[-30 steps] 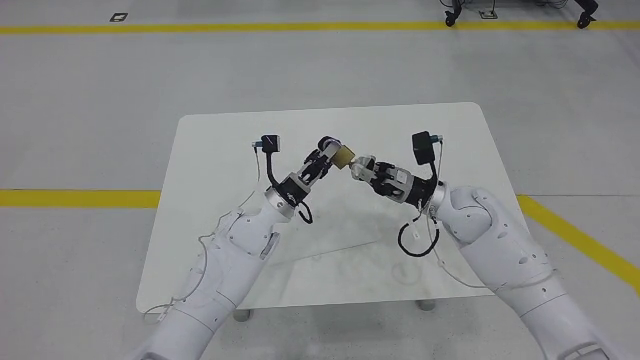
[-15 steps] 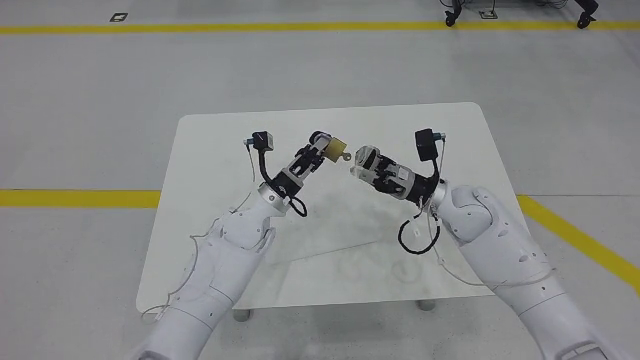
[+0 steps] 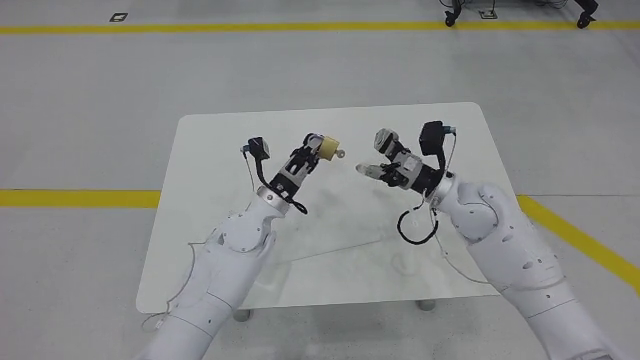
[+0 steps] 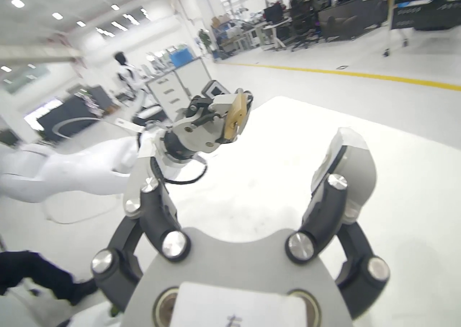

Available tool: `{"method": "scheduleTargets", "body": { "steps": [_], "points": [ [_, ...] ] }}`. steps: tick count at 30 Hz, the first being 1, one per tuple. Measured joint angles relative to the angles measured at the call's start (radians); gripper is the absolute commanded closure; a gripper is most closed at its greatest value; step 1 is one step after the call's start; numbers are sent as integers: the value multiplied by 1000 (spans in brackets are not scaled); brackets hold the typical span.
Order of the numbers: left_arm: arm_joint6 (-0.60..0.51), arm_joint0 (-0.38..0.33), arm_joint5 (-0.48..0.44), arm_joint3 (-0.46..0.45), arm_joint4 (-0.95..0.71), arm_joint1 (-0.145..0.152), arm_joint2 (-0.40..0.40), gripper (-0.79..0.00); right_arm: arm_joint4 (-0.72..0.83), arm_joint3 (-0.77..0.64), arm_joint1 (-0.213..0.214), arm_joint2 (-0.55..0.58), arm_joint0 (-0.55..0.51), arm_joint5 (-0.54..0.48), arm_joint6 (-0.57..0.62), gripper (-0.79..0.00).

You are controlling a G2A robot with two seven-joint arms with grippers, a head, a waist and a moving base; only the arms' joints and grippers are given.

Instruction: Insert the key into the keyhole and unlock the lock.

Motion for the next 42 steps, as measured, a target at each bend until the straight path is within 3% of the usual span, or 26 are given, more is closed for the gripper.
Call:
{"method": "scheduleTargets", "body": {
  "steps": [2, 4, 5, 8, 12, 16, 17, 20, 37, 42],
  "points": [
    [-18, 8, 66, -23, -33, 2, -11, 0, -314, -131, 8, -16, -84, 224, -63, -767],
    [-28, 11, 114, -43, -34, 4, -16, 0, -555, -203, 13, -23, -138, 411, -66, -677],
    [-33, 12, 145, -54, -21, 5, -16, 0, -685, -233, 14, -30, -159, 507, -50, -671],
    [-37, 11, 205, -77, 6, 9, -23, 0, -880, -263, 16, -33, -180, 597, -41, -714],
    [-59, 9, 242, -97, 33, 15, -36, 0, -964, -275, 16, -27, -190, 549, -47, -717],
    [-108, 8, 280, -110, 49, 17, -29, 0, -973, -276, 15, -21, -187, 487, -82, -591],
    [-124, 7, 288, -109, 43, 16, -26, 0, -968, -273, 15, -15, -185, 464, -97, -462],
    [-146, 3, 293, -95, 25, 14, -24, 0, -967, -269, 15, -3, -183, 432, -120, -382],
    [-180, -27, 333, -42, 29, 7, -9, 0, -1086, -288, 9, 12, -201, 364, -132, -332],
    [-189, -30, 335, -38, 28, 5, -4, 0, -1108, -298, 5, 11, -208, 352, -119, -228]
  ]
}}
